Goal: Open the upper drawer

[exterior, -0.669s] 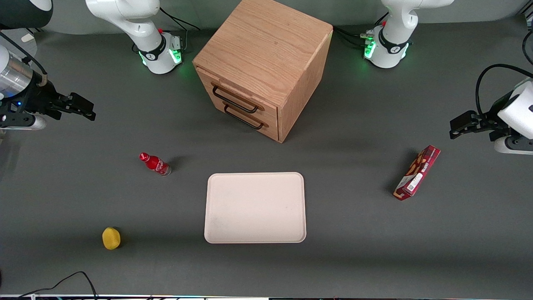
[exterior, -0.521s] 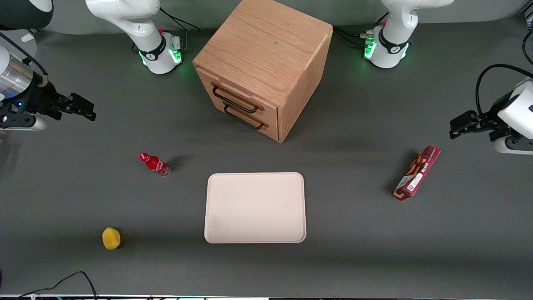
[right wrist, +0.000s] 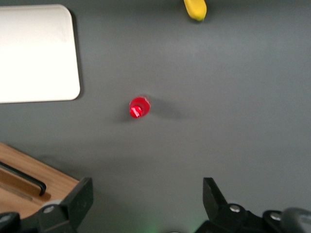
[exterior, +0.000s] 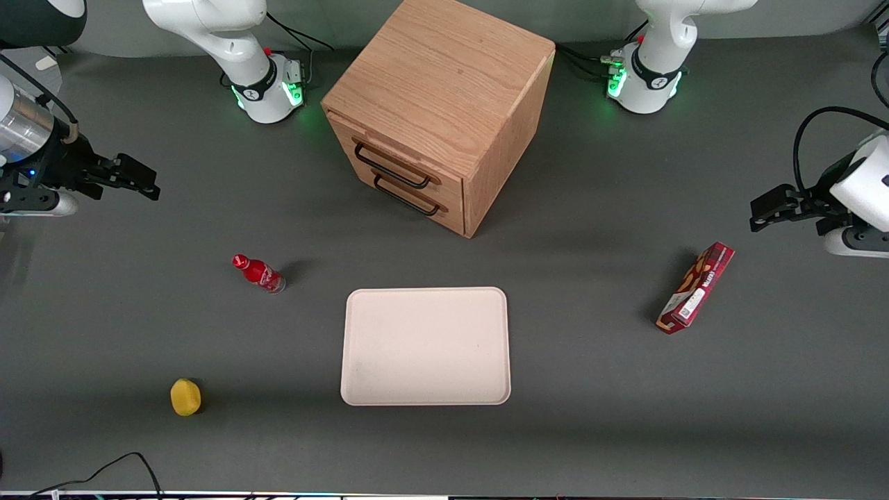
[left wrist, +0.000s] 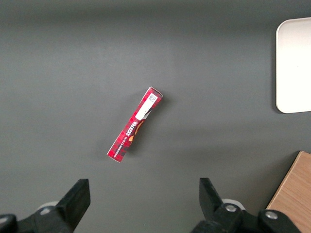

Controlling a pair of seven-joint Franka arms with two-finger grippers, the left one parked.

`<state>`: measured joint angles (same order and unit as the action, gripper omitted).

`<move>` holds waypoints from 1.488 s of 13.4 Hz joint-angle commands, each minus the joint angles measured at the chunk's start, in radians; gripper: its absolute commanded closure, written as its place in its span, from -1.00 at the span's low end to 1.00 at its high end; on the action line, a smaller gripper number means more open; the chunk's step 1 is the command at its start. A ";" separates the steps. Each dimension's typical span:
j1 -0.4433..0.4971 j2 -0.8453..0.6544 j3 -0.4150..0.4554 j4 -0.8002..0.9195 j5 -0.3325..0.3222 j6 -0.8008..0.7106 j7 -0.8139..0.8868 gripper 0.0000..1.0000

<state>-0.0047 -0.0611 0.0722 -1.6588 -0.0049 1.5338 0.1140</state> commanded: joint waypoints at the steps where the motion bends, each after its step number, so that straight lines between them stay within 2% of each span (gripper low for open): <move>1: 0.011 0.010 0.029 0.089 0.017 -0.085 -0.077 -1.00; 3: 0.011 0.012 0.087 0.122 0.049 -0.125 -0.122 -1.00; 5: 0.011 0.014 0.132 0.128 0.126 -0.126 -0.137 -1.00; 6: 0.012 0.014 0.170 0.128 0.175 -0.126 -0.140 -1.00; 8: 0.011 0.018 0.271 0.126 0.215 -0.126 -0.148 -1.00; 10: 0.011 0.052 0.328 0.123 0.255 -0.127 -0.282 -1.00; 12: 0.011 0.084 0.375 0.116 0.260 -0.126 -0.385 -1.00; 15: 0.012 0.174 0.435 0.117 0.261 -0.100 -0.428 -1.00; 20: 0.012 0.306 0.465 0.079 0.298 -0.025 -0.462 -1.00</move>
<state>0.0147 0.2051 0.5273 -1.5686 0.2619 1.4800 -0.3203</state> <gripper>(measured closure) 0.000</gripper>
